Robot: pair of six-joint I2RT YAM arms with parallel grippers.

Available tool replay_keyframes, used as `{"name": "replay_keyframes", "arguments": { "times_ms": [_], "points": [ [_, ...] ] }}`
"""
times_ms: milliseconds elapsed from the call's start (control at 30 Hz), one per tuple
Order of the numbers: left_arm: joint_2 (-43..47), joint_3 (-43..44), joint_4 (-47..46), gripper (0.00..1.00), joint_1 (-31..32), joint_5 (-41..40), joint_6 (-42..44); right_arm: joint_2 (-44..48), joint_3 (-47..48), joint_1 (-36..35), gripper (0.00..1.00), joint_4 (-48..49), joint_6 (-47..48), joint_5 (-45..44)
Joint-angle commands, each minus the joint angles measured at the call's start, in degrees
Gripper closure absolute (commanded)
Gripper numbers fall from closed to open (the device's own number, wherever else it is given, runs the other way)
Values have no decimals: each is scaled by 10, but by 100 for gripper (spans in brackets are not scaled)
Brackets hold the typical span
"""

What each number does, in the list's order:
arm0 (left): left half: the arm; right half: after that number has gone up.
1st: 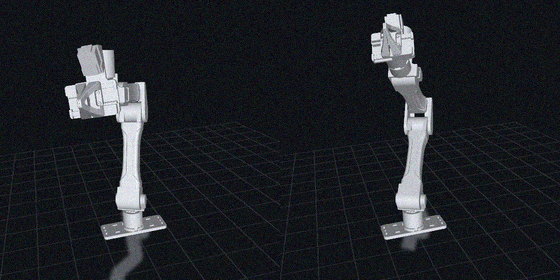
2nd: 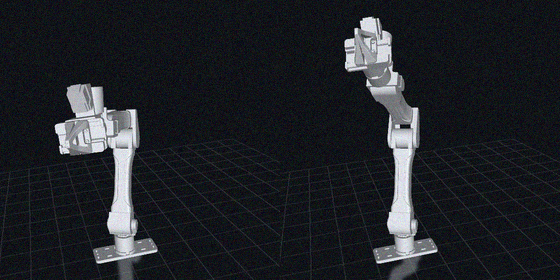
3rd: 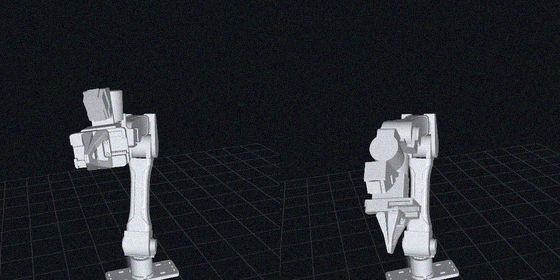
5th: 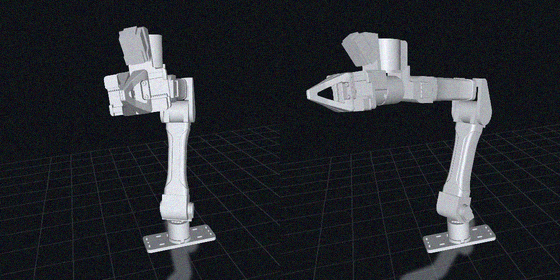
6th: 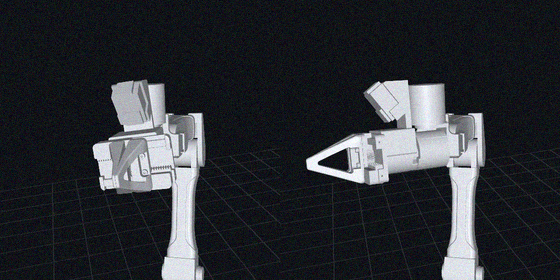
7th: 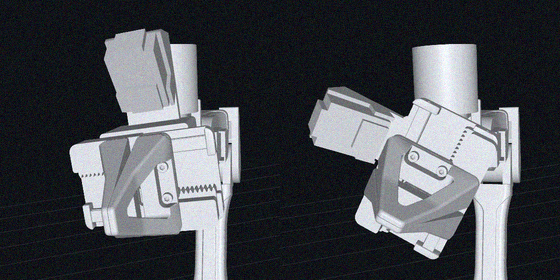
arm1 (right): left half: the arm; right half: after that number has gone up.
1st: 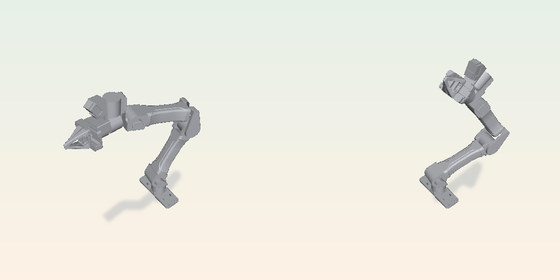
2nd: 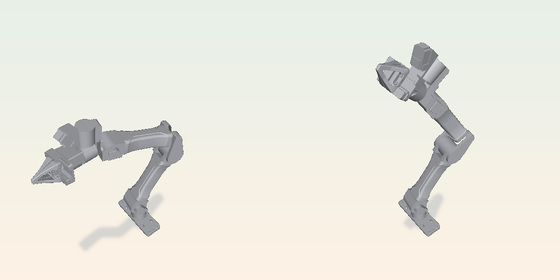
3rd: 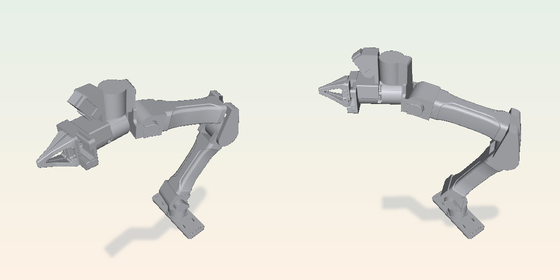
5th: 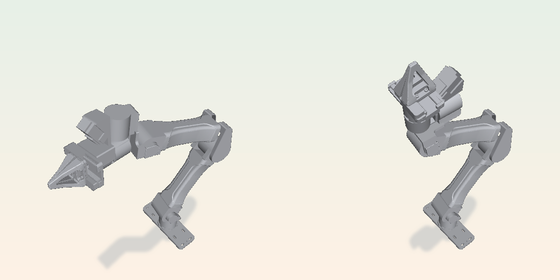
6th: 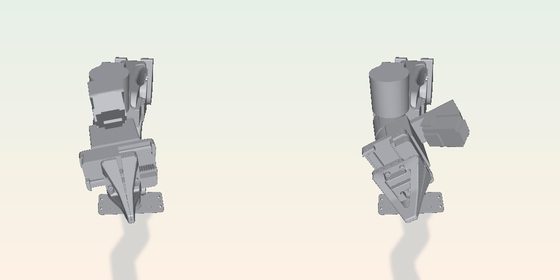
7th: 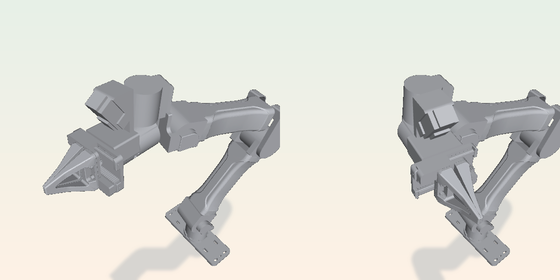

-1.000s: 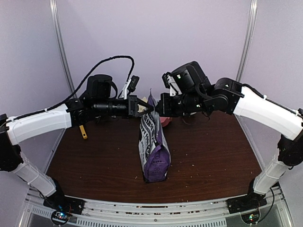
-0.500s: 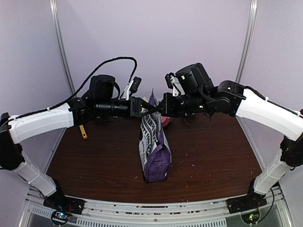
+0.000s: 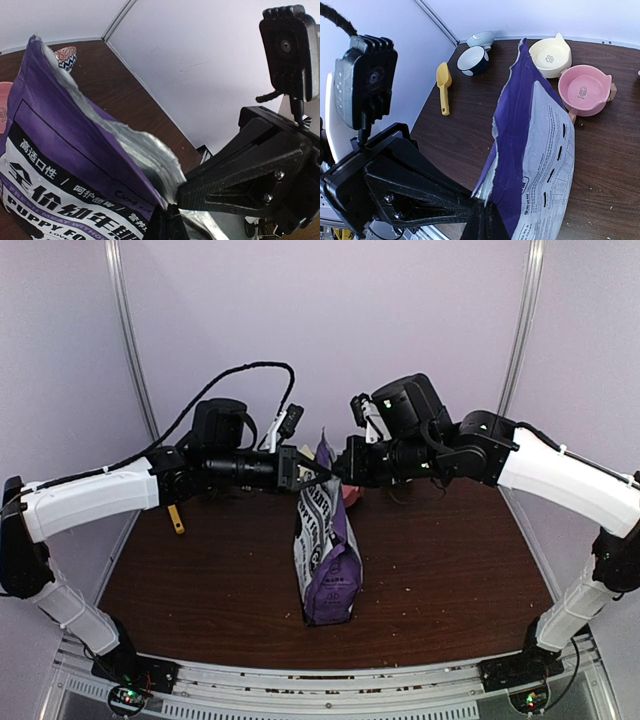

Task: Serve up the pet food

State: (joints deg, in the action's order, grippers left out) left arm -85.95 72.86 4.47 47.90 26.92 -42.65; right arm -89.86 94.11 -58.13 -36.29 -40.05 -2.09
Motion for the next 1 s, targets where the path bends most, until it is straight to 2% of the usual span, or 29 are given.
{"name": "replay_keyframes", "arguments": {
  "times_ms": [0,233,400,500,700,967],
  "points": [
    [-7,18,-19,100,3,-9,8,14,-6,-2,100,12,13,10],
    [14,26,19,100,3,-53,25,15,2,-1,100,-15,9,-29],
    [75,18,113,100,-5,-188,41,40,10,15,100,-95,2,-131],
    [117,-2,142,100,-20,-220,40,77,-22,35,100,-107,-3,-158],
    [147,-3,180,100,-30,-226,37,120,-60,55,100,-114,-11,-165],
    [128,12,173,100,-30,-199,40,120,-68,55,100,-95,-11,-144]
  ]
}}
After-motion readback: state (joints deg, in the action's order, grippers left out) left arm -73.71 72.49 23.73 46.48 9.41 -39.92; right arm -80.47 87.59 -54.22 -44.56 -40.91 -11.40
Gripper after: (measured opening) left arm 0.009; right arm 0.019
